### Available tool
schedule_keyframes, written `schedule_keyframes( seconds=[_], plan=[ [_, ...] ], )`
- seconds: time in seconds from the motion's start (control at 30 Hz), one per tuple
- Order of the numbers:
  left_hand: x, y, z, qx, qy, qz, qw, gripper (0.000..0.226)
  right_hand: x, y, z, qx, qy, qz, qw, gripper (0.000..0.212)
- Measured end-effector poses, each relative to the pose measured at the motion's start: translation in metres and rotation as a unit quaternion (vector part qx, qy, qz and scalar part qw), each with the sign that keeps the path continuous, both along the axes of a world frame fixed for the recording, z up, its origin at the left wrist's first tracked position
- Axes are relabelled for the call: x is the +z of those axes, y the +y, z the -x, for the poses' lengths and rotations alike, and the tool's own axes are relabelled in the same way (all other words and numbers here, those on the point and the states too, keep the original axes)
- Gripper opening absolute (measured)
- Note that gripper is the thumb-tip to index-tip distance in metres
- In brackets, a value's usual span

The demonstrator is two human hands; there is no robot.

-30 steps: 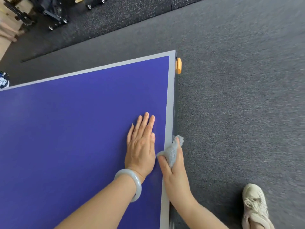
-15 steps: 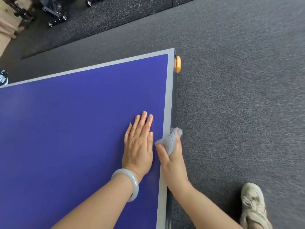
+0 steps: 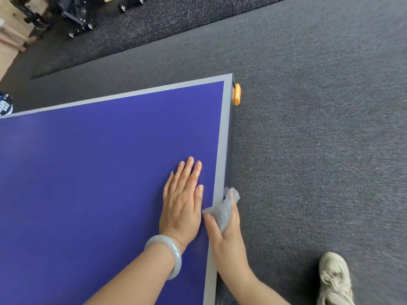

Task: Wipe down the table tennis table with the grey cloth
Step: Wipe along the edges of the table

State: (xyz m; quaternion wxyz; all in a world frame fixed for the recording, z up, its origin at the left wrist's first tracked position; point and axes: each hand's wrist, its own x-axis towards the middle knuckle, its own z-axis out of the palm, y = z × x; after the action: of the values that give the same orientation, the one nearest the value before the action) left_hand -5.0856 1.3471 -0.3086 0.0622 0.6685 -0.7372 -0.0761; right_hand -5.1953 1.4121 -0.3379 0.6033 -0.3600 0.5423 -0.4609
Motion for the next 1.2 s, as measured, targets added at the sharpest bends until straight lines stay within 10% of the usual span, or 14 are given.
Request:
schedule_keyframes(
  seconds=[0.3, 1.2],
  plan=[
    [0.004, -0.001, 0.001, 0.001, -0.024, -0.018, 1.0, 0.055, 0.004, -0.194, 0.023, -0.009, 0.015, -0.048, 0.999, 0.066],
    [0.0, -0.125, 0.037, 0.045, 0.017, 0.012, 0.999, 0.054, 0.005, -0.308, 0.039, -0.005, 0.06, 0.003, 0.998, 0.078]
  ],
)
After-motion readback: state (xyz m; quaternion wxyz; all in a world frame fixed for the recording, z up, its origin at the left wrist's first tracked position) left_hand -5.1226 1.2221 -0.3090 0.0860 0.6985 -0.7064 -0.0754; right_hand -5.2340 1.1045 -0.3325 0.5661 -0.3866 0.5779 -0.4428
